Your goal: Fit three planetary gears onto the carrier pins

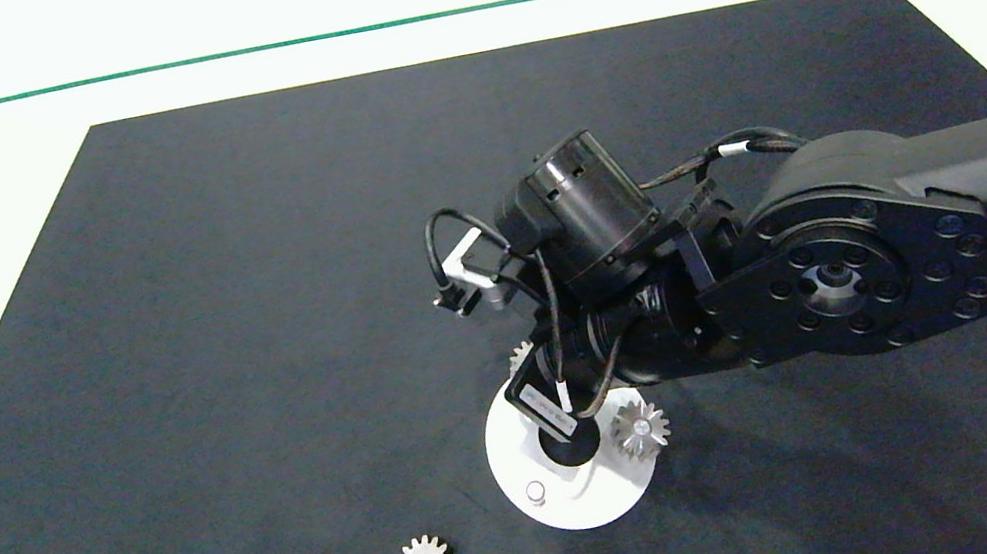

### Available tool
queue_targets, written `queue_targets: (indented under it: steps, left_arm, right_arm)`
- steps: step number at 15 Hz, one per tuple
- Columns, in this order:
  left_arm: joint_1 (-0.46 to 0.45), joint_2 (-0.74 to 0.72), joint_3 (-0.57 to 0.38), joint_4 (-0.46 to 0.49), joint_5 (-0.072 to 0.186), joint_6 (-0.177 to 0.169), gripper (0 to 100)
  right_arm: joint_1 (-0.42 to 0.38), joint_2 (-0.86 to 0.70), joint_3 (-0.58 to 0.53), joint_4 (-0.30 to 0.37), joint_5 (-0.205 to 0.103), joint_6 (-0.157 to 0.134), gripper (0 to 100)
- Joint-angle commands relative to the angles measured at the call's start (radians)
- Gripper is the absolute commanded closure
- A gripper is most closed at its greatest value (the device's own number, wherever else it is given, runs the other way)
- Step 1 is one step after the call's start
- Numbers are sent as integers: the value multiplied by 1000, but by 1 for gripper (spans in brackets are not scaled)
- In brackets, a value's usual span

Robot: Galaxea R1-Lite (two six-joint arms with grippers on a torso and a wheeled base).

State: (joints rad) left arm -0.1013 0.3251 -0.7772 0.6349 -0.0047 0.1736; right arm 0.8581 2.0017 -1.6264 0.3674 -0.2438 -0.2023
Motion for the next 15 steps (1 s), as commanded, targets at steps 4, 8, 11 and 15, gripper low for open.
queue_targets:
  steps: [4,8,11,15]
  left_arm:
    - [0,3,-10,3,0,1,0]
    - [0,5,-17,3,0,1,0]
    - [0,5,-27,3,0,1,0]
    - [0,6,-33,3,0,1,0]
  right_arm:
    - [-8,0,2,4,-2,-2,78]
    - [-19,-6,3,4,-2,-2,78]
    - [-17,-1,0,5,-2,-2,78]
    - [-21,0,-3,4,-2,-2,0]
